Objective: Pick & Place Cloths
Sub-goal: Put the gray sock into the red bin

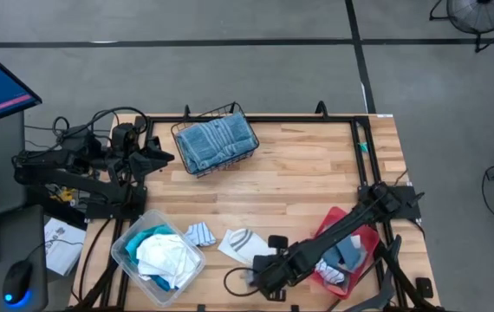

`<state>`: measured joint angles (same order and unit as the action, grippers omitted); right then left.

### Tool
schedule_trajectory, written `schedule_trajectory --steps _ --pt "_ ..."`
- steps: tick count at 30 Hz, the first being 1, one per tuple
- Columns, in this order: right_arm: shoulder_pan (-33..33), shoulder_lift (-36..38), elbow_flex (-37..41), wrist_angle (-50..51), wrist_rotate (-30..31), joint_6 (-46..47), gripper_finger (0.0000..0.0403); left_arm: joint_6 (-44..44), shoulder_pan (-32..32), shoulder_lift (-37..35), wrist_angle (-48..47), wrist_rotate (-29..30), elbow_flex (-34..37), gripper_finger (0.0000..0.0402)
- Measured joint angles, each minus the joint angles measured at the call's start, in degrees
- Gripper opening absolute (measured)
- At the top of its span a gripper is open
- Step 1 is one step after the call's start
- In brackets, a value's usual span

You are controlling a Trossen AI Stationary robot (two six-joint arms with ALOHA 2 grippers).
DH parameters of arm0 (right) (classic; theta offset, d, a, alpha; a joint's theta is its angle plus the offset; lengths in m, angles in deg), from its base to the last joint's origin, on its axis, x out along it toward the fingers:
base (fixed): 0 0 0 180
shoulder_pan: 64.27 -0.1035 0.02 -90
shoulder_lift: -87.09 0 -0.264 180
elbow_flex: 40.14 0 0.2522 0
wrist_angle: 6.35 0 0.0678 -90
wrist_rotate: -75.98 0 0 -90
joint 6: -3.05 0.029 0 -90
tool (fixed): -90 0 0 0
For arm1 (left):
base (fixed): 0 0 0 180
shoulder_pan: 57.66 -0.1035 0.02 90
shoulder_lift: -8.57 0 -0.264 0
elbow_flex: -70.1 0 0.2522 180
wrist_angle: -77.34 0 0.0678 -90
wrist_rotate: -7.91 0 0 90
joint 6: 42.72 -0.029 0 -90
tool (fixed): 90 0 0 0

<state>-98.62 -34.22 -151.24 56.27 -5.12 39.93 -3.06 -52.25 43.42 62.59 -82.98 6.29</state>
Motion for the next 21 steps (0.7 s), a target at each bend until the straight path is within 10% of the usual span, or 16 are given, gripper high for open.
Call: schedule_trajectory --steps 21 --pt "-11.8 29.3 -0.1 36.2 2.6 37.3 0.0001 1.8 0.0 0.0 0.7 0.0 0.0 0.0137"
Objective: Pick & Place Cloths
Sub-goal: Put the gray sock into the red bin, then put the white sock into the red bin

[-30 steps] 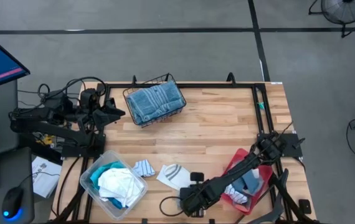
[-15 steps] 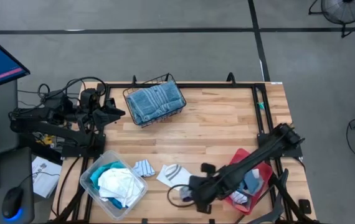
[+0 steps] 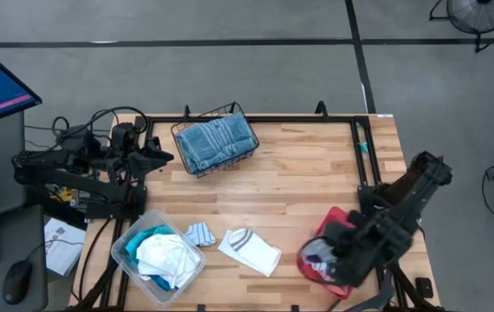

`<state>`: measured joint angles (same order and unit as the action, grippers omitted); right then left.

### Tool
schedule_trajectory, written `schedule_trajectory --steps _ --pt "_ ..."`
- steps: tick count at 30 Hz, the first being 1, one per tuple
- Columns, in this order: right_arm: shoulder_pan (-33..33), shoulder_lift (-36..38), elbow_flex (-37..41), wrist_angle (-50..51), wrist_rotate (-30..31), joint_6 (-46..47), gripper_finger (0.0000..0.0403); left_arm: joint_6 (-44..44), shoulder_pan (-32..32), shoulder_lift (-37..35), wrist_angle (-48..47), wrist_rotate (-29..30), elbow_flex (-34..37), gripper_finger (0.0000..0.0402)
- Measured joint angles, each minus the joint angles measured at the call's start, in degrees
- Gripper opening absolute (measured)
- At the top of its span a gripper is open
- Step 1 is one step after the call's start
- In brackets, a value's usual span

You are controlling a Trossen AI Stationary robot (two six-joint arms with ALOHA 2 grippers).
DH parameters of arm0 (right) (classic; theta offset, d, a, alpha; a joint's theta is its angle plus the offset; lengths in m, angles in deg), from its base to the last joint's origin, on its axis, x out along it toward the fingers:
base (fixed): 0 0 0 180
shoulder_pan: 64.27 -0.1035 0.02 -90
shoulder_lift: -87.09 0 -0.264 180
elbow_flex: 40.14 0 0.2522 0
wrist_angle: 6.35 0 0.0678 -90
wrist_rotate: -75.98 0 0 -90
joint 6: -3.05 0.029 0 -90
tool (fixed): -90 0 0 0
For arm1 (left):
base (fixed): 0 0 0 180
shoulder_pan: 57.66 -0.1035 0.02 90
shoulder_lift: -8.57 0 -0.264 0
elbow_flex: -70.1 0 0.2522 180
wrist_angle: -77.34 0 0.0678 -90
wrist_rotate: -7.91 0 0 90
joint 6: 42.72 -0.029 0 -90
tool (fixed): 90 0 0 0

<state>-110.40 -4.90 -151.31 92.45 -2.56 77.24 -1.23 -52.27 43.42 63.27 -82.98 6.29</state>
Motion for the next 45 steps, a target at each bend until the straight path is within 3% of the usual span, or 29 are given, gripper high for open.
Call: schedule_trajectory --steps 3,7,15,26,30,40,45 --pt "-2.4 1.1 0.1 5.4 -1.1 7.2 0.0001 0.0 0.0 0.0 0.0 0.0 0.0 0.0137" --pt "-4.3 1.8 3.0 5.1 -1.5 14.0 0.0 0.0 0.0 0.0 0.0 0.0 0.0 0.0137" --pt "-5.8 1.8 14.3 5.1 -8.8 25.8 0.0 0.0 0.0 0.0 0.1 0.0 0.0 0.0137" --pt "-4.3 3.1 27.2 3.5 -11.7 31.4 0.0007 -0.3 0.0 0.1 0.2 0.6 0.0 0.0137" --pt "-4.1 3.1 28.6 -0.4 -12.5 28.8 0.0048 -0.3 0.0 0.1 0.2 0.6 0.0 0.0137" --pt "-2.9 4.4 25.9 -1.5 -14.7 24.6 0.0225 -1.1 0.0 0.1 0.1 0.6 0.0 0.0137" --pt "-0.6 5.6 21.1 -3.0 -11.0 23.8 0.0251 -1.2 0.0 0.1 0.0 0.6 0.0 0.0138"
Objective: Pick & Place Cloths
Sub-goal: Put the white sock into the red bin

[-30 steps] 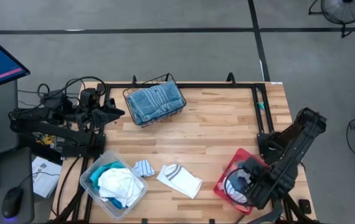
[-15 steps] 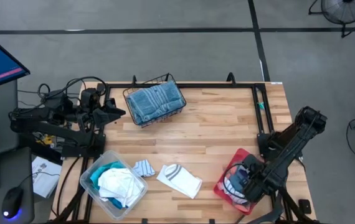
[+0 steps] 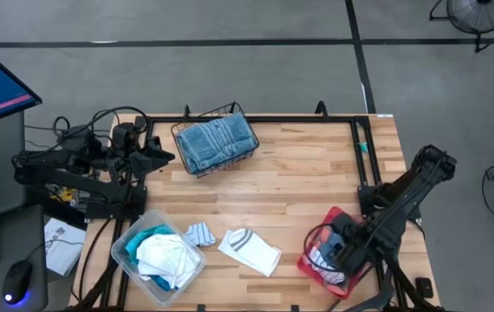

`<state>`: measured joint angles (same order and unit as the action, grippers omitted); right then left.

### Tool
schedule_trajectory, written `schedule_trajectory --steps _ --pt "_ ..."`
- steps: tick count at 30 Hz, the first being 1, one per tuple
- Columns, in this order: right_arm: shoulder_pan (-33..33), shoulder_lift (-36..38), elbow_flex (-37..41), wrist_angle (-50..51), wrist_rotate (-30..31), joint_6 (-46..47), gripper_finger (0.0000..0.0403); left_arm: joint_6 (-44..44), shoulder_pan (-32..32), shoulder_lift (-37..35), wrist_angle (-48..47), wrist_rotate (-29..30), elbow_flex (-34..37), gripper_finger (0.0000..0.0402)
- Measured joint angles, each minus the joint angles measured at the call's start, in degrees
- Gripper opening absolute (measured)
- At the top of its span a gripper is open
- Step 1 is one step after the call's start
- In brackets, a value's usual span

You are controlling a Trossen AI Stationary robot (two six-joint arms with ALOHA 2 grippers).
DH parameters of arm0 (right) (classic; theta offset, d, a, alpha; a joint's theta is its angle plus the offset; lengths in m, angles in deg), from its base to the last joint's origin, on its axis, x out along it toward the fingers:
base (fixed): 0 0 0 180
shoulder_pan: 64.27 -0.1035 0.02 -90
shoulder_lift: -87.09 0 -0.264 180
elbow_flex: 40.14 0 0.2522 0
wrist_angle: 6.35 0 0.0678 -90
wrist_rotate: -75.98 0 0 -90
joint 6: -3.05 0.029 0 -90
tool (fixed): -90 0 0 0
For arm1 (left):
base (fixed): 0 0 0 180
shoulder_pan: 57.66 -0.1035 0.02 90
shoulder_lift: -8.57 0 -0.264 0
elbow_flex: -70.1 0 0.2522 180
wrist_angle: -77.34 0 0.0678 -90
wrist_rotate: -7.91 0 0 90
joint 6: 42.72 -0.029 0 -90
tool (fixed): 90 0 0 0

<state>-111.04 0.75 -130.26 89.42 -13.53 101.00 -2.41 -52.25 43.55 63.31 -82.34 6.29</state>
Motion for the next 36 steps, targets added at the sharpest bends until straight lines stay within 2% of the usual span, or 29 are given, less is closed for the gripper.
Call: schedule_trajectory --steps 4,9,15,23,26,36 --pt "2.5 0.0 -2.6 -5.0 5.4 -4.4 0.025 0.0 0.0 0.0 -0.1 0.0 0.0 0.0143" --pt "6.5 -0.3 -2.6 -15.5 7.6 -12.6 0.025 0.0 0.0 0.0 -0.1 0.0 0.0 0.0155" --pt "11.8 -3.9 -2.7 -25.9 10.3 -24.2 0.025 0.0 0.0 0.0 0.0 -0.2 0.0 0.0182" --pt "17.6 -15.1 -3.0 -39.7 9.8 -42.0 0.025 0.0 0.0 0.0 0.1 -0.3 0.0 0.0216" --pt "18.7 -19.5 -4.3 -42.6 11.9 -48.8 0.025 0.0 0.0 0.0 0.2 -0.4 0.0 0.0222" --pt "20.3 -34.9 -13.3 -41.6 12.2 -55.0 0.025 0.0 0.0 0.0 0.1 -0.6 0.0 0.0222"
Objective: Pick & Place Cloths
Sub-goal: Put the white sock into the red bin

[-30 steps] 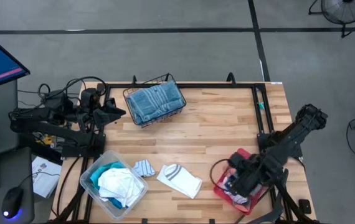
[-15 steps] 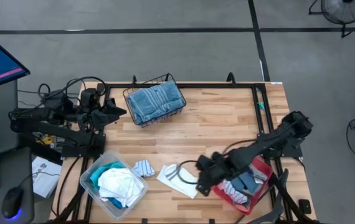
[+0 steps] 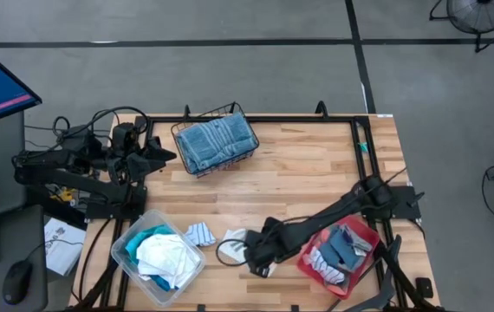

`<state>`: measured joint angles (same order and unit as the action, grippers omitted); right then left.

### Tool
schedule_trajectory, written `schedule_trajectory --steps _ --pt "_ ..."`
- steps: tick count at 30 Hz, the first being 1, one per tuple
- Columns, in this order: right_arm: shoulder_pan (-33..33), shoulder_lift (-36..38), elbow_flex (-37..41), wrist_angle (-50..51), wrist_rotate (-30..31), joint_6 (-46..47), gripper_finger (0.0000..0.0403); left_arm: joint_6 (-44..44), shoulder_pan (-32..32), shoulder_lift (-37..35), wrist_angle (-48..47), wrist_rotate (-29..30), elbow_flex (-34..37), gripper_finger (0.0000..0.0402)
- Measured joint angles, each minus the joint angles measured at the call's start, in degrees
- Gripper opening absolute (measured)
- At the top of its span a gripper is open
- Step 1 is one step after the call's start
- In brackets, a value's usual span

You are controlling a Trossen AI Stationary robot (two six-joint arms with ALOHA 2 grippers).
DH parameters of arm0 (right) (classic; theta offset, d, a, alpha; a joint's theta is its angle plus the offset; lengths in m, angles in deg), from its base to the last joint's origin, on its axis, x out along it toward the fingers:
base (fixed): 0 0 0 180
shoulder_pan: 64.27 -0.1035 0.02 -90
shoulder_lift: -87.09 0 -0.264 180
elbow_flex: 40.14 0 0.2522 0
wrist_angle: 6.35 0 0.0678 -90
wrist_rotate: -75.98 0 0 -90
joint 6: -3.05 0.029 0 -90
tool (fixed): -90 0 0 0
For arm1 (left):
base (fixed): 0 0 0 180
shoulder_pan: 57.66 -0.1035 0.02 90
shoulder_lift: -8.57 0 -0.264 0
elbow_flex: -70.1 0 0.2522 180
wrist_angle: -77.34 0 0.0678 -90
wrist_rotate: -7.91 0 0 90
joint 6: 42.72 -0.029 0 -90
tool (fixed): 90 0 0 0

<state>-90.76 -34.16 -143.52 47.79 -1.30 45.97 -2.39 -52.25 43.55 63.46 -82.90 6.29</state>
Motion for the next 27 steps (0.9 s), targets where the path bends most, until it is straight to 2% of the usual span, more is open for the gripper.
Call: schedule_trajectory --steps 6,12,15,19,20,27 --pt "-0.1 -6.3 -4.5 2.3 1.7 1.1 0.0245 0.0 0.0 0.0 0.0 0.0 0.0 0.0221" --pt "-0.1 -9.1 -5.5 6.0 0.6 5.2 0.0209 0.1 0.0 0.0 0.0 0.2 0.0 0.0219" --pt "-0.1 -9.2 -5.5 7.1 -0.9 5.7 0.0159 0.2 0.0 0.0 0.0 0.2 0.0 0.0218" --pt "0.7 -8.0 -5.2 9.4 -3.1 5.0 0.0035 0.2 0.0 0.0 0.0 0.2 0.0 0.0216" --pt "1.0 -7.6 -5.0 10.3 -3.8 4.8 0.0021 0.2 0.0 0.0 0.0 0.2 0.0 0.0216" --pt "3.6 0.4 -4.5 18.9 -3.9 1.5 0.0007 0.9 0.0 -0.1 -0.1 0.2 0.0 0.0214"
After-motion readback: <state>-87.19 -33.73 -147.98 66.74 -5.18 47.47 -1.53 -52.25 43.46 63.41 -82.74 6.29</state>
